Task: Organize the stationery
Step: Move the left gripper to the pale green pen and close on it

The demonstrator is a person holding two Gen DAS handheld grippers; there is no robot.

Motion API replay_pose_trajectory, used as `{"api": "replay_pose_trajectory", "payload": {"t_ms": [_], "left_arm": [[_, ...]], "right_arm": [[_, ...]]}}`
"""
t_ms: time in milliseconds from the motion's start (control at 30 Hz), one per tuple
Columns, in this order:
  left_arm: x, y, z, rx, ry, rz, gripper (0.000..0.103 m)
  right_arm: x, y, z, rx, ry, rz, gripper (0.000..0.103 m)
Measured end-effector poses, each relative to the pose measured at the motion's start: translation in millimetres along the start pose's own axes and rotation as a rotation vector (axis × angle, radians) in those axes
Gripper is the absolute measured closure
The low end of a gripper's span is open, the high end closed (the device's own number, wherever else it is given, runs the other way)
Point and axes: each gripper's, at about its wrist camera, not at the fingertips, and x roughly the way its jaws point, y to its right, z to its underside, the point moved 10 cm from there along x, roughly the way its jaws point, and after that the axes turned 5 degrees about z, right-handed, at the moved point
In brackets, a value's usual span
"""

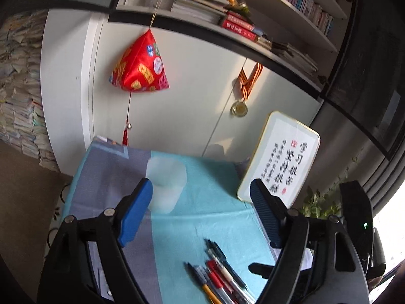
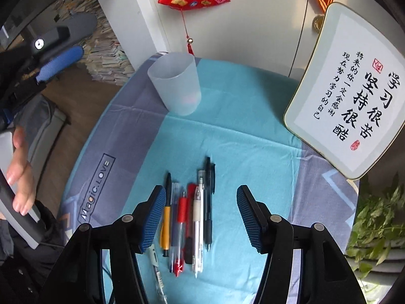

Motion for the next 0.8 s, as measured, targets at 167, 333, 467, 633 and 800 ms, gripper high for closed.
{"api": "replay_pose_trajectory", "payload": {"t_ms": [167, 333, 467, 633, 800], "left_arm": [[1, -4, 64, -0.052, -0.083, -0.035, 0.025], [-4, 1, 106, -0.098, -0.135, -0.082, 0.025], [-16, -6, 130, -0.097, -0.191, -0.206, 0.025], [-24, -13, 174, -0.144, -0.301, -0.222, 0.026], [-14, -13, 206, -0.174, -0.395, -0.25, 0.03]], "right_arm": [[9, 17, 30, 0.095, -0.049, 0.058, 0.043], [15, 36, 39, 0.197, -0.091, 0.107, 0.043], [-2, 41, 47, 0.255, -0.066, 0.096, 0.043], [-10, 40, 66, 0.302, -0.054, 0.072, 0.043], [-16, 35, 69, 0.303, -0.024, 0.048, 0.043]]}}
